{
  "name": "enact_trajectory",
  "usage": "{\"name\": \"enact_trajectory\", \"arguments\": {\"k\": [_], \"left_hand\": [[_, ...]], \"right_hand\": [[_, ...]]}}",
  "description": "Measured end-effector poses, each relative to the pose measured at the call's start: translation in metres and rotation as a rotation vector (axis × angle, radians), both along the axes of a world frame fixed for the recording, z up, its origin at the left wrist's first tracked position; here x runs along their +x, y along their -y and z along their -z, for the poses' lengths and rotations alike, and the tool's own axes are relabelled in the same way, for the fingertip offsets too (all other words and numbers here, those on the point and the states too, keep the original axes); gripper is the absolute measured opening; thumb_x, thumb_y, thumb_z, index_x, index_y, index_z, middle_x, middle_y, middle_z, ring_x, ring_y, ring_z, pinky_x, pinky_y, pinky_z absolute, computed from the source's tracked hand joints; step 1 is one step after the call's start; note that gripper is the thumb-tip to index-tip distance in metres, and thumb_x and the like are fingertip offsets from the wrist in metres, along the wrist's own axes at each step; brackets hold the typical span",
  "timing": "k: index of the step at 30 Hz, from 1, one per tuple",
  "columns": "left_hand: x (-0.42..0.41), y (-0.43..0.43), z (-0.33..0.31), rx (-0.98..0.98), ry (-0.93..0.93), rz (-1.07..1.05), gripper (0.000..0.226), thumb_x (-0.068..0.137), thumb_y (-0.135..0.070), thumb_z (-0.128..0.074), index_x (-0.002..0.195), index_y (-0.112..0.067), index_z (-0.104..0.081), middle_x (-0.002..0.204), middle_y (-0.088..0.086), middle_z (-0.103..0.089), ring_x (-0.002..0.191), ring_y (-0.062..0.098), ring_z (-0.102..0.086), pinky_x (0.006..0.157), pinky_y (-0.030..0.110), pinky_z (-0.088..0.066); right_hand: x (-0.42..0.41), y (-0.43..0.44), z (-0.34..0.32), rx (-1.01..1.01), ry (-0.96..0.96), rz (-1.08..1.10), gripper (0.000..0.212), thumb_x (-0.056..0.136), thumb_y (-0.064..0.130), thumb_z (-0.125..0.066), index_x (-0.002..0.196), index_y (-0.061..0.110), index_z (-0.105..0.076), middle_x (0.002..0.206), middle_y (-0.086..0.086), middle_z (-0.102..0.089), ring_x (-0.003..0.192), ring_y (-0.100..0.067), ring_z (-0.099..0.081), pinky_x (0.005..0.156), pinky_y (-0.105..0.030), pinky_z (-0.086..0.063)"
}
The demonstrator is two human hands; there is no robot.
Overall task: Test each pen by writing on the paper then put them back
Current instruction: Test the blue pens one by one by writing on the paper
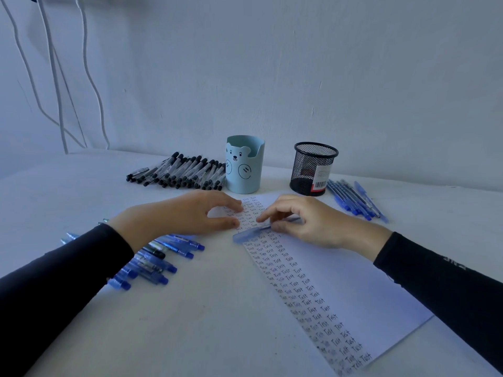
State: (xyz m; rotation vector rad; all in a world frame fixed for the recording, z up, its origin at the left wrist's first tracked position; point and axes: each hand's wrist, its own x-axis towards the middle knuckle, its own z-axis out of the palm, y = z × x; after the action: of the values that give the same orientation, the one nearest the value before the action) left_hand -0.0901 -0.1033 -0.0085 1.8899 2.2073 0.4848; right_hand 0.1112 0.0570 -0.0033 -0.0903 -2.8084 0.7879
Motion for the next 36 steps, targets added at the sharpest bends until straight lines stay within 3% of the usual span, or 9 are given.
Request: {"name": "enact_trajectory", "arguments": {"k": [5, 11, 15, 20, 25, 28, 32, 34, 36], "left_hand": [[-0.001, -0.002, 0.003, 0.022, -0.01, 0.014, 0.032, 0.097, -0.033, -0.053, 0.129, -0.032, -0.058, 0.138, -0.019, -0.051, 0.125, -0.003, -0.046, 0.108, 0.02, -0.033], [-0.004, -0.002, 0.004, 0.023, -0.04, 0.028, 0.033, 0.097, -0.038, -0.051, 0.129, -0.035, -0.057, 0.137, -0.022, -0.051, 0.123, -0.006, -0.046, 0.109, 0.02, -0.034], [-0.004, -0.002, 0.005, 0.031, -0.033, 0.024, 0.032, 0.097, -0.037, -0.051, 0.128, -0.036, -0.058, 0.137, -0.022, -0.052, 0.124, -0.004, -0.047, 0.11, 0.024, -0.034], [-0.002, -0.001, 0.003, 0.018, -0.058, 0.024, 0.033, 0.098, -0.036, -0.05, 0.13, -0.035, -0.056, 0.138, -0.022, -0.05, 0.125, -0.004, -0.046, 0.109, 0.021, -0.032], [-0.002, -0.002, 0.004, 0.035, -0.052, 0.016, 0.032, 0.098, -0.035, -0.051, 0.129, -0.034, -0.058, 0.137, -0.023, -0.051, 0.124, -0.006, -0.045, 0.107, 0.014, -0.028], [-0.003, -0.002, 0.004, 0.042, -0.036, 0.012, 0.032, 0.097, -0.035, -0.052, 0.128, -0.035, -0.058, 0.135, -0.023, -0.052, 0.123, -0.007, -0.045, 0.109, 0.017, -0.03], [-0.002, 0.0, 0.004, 0.032, -0.038, 0.017, 0.032, 0.098, -0.036, -0.051, 0.129, -0.037, -0.057, 0.133, -0.024, -0.053, 0.118, -0.007, -0.048, 0.104, 0.015, -0.033], [-0.003, 0.0, 0.004, 0.035, -0.029, 0.012, 0.031, 0.097, -0.036, -0.052, 0.128, -0.038, -0.057, 0.134, -0.024, -0.052, 0.12, -0.006, -0.048, 0.108, 0.02, -0.033], [-0.003, -0.001, 0.004, 0.034, -0.025, 0.014, 0.031, 0.097, -0.036, -0.052, 0.128, -0.038, -0.057, 0.135, -0.024, -0.051, 0.123, -0.005, -0.047, 0.111, 0.022, -0.032]], "right_hand": [[-0.005, 0.017, 0.012, 0.147, -0.064, -0.086, 0.029, 0.095, 0.012, -0.061, 0.122, 0.02, -0.069, 0.1, 0.0, -0.054, 0.095, -0.007, -0.048, 0.084, -0.009, -0.036], [-0.003, 0.014, 0.001, 0.03, -0.148, 0.023, 0.013, 0.097, 0.017, -0.059, 0.108, 0.015, -0.067, 0.095, 0.006, -0.062, 0.083, -0.002, -0.054, 0.073, -0.015, -0.043], [-0.001, 0.011, 0.01, 0.199, -0.087, 0.056, 0.019, 0.1, 0.023, -0.054, 0.114, 0.017, -0.067, 0.103, 0.006, -0.063, 0.099, -0.002, -0.052, 0.087, -0.018, -0.041], [0.009, 0.018, -0.014, -0.367, 0.128, -0.004, 0.024, 0.095, 0.037, -0.054, 0.116, 0.033, -0.066, 0.118, 0.014, -0.062, 0.115, 0.002, -0.053, 0.1, -0.015, -0.036], [0.012, 0.009, -0.008, -0.089, 0.248, -0.04, 0.029, 0.075, 0.054, -0.075, 0.103, 0.052, -0.07, 0.123, 0.026, -0.052, 0.128, 0.006, -0.031, 0.113, -0.029, -0.022], [0.007, 0.009, 0.0, -0.102, 0.133, -0.002, 0.019, 0.082, 0.043, -0.075, 0.1, 0.041, -0.074, 0.113, 0.019, -0.058, 0.115, 0.004, -0.043, 0.101, -0.021, -0.032], [0.005, 0.01, 0.001, -0.227, -0.094, 0.071, 0.021, 0.092, 0.042, -0.059, 0.108, 0.033, -0.069, 0.088, 0.001, -0.065, 0.076, -0.016, -0.056, 0.072, -0.033, -0.048], [0.003, 0.01, -0.005, -0.341, -0.162, 0.139, 0.017, 0.099, 0.038, -0.05, 0.102, 0.03, -0.065, 0.074, 0.0, -0.055, 0.063, -0.01, -0.048, 0.061, -0.025, -0.042], [0.0, 0.008, -0.018, -0.657, -0.127, 0.21, 0.026, 0.103, 0.035, -0.042, 0.091, 0.019, -0.059, 0.068, 0.0, -0.042, 0.054, -0.01, -0.035, 0.051, -0.022, -0.03]]}}
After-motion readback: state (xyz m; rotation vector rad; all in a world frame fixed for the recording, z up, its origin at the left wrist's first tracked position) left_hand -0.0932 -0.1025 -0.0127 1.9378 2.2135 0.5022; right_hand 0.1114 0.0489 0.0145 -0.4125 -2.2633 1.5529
